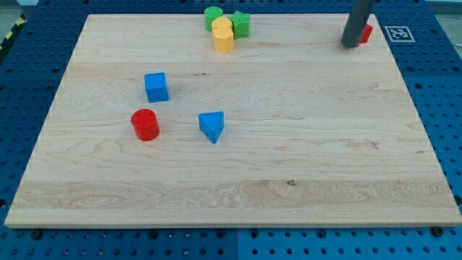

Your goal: Push the red circle into the red star

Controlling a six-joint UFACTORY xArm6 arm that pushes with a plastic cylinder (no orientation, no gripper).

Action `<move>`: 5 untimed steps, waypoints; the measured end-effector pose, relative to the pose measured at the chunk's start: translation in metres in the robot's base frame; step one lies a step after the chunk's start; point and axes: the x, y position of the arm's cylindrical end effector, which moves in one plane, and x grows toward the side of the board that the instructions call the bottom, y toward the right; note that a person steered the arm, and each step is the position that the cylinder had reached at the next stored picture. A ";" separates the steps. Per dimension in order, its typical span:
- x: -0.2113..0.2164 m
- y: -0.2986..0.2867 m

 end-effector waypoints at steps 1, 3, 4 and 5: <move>-0.014 0.013; -0.004 -0.019; 0.038 -0.068; 0.093 -0.117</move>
